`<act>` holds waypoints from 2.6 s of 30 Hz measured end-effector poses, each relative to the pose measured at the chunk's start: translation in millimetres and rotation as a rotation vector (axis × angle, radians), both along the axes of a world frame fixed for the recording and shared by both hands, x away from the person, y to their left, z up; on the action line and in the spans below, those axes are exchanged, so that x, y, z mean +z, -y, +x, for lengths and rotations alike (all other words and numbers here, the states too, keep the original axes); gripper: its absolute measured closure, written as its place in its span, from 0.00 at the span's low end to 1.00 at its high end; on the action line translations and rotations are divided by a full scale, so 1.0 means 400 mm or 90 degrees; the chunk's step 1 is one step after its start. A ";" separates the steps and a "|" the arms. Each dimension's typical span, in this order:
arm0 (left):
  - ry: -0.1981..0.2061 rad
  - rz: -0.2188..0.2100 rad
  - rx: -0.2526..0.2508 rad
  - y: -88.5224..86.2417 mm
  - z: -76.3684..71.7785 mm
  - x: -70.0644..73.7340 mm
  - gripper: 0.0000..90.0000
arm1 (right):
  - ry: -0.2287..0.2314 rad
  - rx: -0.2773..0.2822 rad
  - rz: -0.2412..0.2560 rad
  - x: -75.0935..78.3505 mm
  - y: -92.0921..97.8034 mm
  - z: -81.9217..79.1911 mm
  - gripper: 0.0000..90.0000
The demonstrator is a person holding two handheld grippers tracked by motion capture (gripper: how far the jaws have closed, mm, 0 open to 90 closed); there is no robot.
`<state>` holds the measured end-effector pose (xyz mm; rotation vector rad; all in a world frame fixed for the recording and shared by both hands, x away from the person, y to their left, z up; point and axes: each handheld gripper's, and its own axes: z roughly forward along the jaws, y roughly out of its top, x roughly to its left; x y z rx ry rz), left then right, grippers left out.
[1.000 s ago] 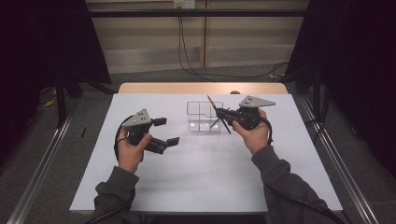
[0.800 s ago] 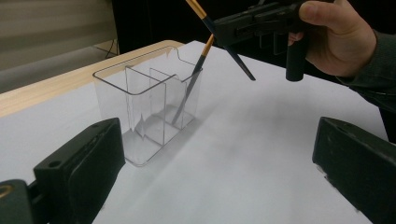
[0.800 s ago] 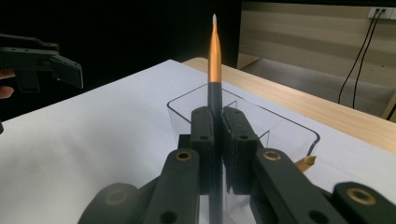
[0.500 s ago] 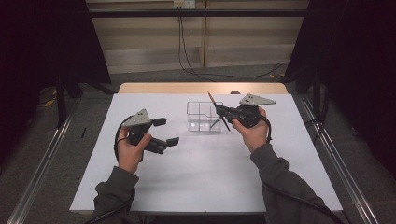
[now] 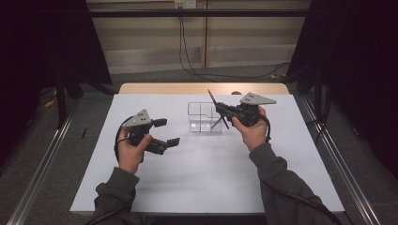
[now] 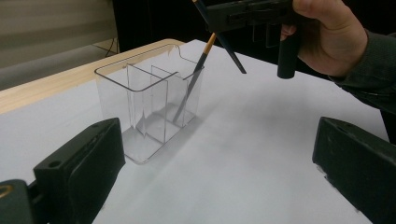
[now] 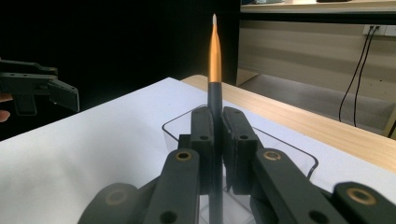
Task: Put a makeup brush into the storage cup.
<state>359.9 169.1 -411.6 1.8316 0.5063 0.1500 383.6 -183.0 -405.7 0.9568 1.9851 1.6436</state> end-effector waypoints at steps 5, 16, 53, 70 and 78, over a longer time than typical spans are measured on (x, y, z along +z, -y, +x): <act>-0.003 0.005 0.004 0.000 -0.001 -0.001 0.02 | 0.002 0.001 0.006 0.004 -0.002 0.007 0.93; -0.005 0.000 0.000 0.000 0.002 -0.005 0.02 | 0.008 -0.007 0.009 0.014 -0.006 0.027 0.93; -0.007 0.001 0.003 -0.004 0.003 -0.007 0.02 | 0.016 -0.039 0.016 0.004 -0.020 0.088 0.93; -0.004 -0.002 0.004 -0.005 0.002 -0.005 0.02 | 0.018 -0.046 0.015 -0.002 -0.030 0.109 0.93; -0.006 -0.002 0.003 -0.005 0.001 -0.005 0.02 | 0.020 -0.051 0.014 -0.002 -0.036 0.119 0.93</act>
